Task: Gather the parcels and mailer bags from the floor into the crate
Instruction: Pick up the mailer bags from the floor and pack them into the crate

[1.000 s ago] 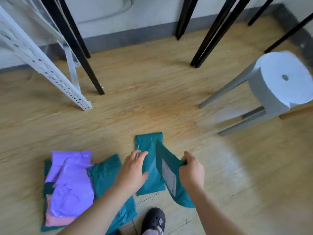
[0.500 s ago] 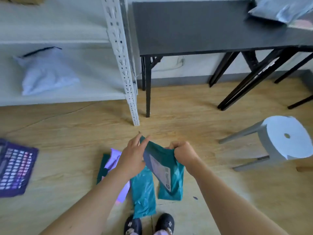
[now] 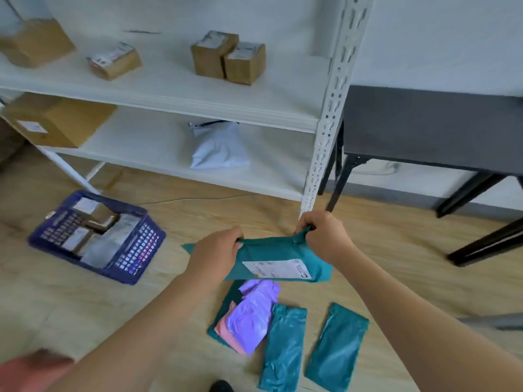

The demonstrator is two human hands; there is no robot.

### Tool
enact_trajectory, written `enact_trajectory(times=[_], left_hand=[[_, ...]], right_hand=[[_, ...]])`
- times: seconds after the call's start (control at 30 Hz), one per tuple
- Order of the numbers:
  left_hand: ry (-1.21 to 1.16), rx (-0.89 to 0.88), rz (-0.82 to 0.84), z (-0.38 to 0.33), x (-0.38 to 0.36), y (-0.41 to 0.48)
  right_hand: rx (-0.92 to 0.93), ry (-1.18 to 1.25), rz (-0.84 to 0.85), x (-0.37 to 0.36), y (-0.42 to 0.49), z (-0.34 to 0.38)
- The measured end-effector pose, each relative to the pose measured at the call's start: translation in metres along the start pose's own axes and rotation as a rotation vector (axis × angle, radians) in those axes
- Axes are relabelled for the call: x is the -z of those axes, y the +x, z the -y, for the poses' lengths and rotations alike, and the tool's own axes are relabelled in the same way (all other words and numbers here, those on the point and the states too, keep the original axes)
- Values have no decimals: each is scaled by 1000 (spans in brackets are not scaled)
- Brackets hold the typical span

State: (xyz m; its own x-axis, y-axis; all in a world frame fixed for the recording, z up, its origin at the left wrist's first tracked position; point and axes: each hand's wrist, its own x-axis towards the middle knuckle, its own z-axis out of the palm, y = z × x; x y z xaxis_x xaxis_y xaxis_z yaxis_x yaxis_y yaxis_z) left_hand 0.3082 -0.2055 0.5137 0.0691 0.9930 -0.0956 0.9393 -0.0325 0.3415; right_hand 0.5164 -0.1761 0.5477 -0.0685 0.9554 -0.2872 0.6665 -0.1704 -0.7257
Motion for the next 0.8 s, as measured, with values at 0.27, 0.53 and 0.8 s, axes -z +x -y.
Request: enact_trajectory(times=[0.27,0.53,0.8], left_hand=[[-27,43,-115,79,65,-18],[-135,94,-296,199,129,1],[-336,418,-305,372,164,-2]], right_hand=[[212,-472,408,-69,5,94],[132,-317,261,-194,45,195],[-24,-116,136,-295,104,294]])
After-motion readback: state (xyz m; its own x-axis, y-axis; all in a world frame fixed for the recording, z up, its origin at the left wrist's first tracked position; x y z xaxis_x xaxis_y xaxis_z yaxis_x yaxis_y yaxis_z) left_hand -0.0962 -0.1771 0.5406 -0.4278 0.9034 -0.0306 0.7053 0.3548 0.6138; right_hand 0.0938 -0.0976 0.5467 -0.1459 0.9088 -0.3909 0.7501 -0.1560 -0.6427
